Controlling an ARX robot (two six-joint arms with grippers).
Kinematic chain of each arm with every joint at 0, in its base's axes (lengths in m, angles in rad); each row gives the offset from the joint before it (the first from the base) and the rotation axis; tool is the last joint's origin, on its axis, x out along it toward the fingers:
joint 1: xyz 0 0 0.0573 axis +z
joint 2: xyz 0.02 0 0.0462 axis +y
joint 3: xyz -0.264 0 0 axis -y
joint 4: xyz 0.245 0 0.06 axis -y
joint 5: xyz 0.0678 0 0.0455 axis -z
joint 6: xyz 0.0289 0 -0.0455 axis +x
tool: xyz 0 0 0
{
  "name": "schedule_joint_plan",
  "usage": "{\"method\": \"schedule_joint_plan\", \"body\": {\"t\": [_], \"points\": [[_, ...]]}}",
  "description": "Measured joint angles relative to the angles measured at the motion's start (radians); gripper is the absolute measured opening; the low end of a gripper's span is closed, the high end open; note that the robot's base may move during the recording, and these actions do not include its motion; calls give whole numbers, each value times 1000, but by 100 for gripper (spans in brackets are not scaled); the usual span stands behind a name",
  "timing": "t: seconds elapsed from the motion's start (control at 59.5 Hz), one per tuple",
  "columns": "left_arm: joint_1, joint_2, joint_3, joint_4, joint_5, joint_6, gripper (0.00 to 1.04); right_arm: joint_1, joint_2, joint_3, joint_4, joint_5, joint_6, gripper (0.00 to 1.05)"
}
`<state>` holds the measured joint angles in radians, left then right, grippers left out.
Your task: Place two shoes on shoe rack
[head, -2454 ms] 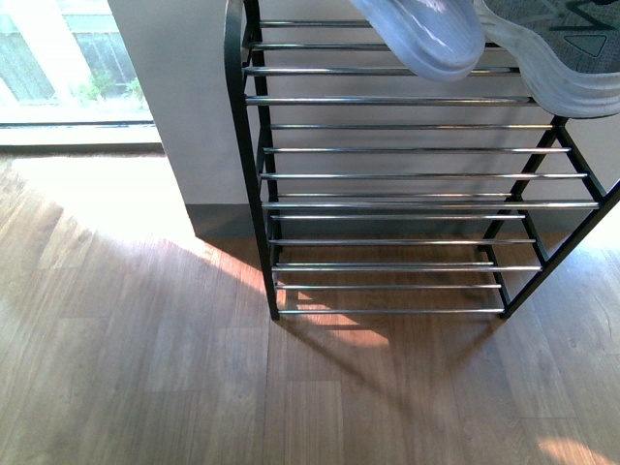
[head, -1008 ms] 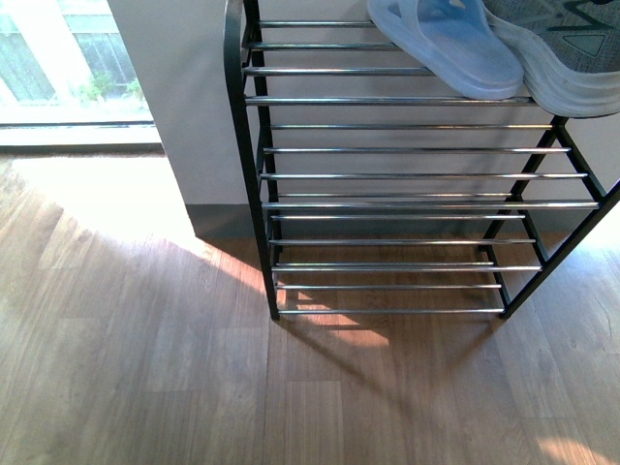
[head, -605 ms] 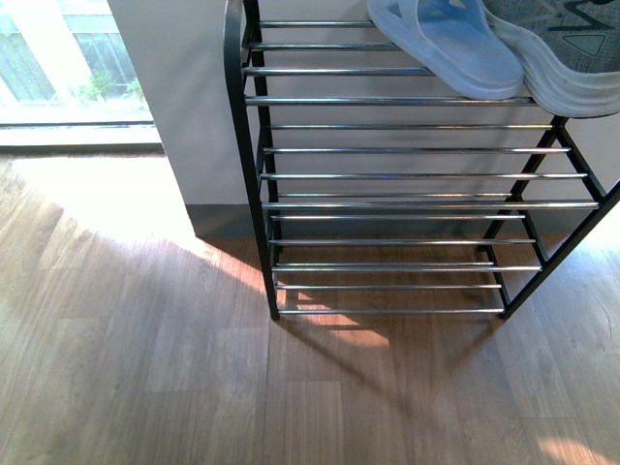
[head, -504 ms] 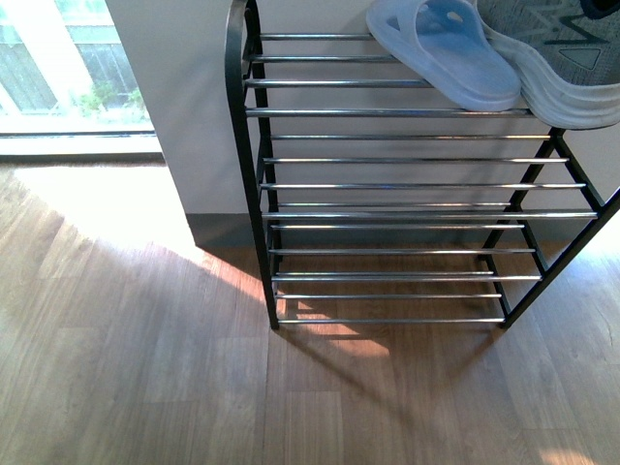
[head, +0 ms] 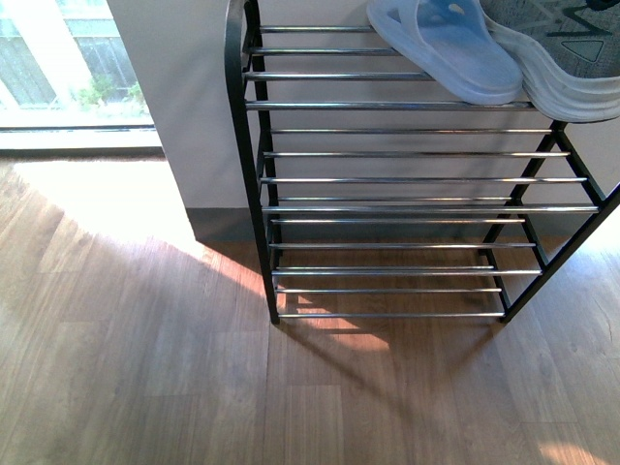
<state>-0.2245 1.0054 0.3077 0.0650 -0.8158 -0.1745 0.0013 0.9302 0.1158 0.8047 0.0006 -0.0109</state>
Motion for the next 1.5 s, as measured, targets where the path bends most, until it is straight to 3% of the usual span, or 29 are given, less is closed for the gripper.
{"method": "schedule_joint_plan", "body": {"t": [0.185,0.286,0.874,1.496], "points": [[0,0,0,0,0,0,2,0,-109,-45,-68,0,0,1],[0,0,0,0,0,0,2,0,-122,-81,-30,0,0,1],[0,0,0,0,0,0,2,0,-494,-97,-372,-1,0,1],[0,0,0,0,0,0,2,0,-726,-97,-600,-1,0,1]]}}
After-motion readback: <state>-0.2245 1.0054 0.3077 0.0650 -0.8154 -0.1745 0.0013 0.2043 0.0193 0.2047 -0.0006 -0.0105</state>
